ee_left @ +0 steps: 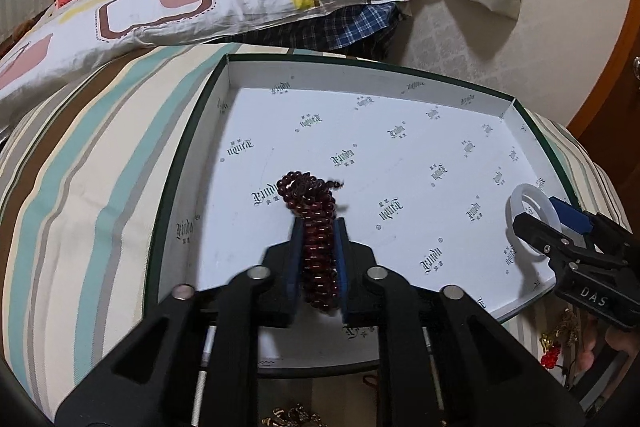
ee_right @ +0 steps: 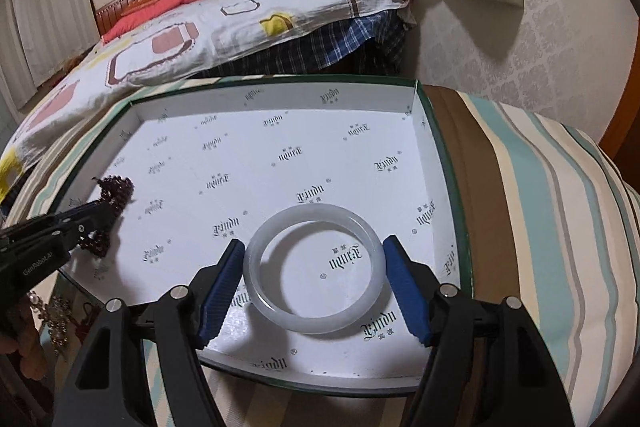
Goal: Organize jewelry
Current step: 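Carry the bead bracelet into the green box with left tool while right tool drops the bangle there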
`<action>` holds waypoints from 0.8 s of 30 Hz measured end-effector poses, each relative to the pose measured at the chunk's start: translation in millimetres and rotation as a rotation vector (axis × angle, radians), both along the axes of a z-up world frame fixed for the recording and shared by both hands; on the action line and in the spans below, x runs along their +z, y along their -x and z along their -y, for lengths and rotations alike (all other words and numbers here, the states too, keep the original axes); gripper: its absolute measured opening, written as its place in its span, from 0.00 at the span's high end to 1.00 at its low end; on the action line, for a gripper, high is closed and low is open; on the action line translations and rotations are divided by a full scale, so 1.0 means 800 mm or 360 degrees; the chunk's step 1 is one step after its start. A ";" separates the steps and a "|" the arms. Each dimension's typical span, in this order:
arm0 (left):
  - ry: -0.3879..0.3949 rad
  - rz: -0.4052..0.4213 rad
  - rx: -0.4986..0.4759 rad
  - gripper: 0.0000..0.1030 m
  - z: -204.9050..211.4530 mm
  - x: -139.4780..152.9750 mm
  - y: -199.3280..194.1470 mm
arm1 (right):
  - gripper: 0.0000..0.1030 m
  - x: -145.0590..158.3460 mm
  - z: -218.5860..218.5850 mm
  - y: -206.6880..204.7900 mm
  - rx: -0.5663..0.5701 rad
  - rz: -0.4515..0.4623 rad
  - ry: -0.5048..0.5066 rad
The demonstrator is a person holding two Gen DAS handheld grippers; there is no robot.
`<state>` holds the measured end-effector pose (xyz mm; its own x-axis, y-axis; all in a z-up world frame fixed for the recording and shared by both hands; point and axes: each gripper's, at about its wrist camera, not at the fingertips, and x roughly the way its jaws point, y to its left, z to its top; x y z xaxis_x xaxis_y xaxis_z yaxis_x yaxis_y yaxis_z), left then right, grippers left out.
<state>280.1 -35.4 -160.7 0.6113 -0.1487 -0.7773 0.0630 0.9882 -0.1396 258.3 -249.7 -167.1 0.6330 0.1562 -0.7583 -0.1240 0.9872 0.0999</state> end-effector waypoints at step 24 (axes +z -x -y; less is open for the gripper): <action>-0.0004 0.0316 0.0010 0.34 0.007 0.071 0.101 | 0.27 0.072 0.012 0.104 -0.0059 0.0285 -0.0055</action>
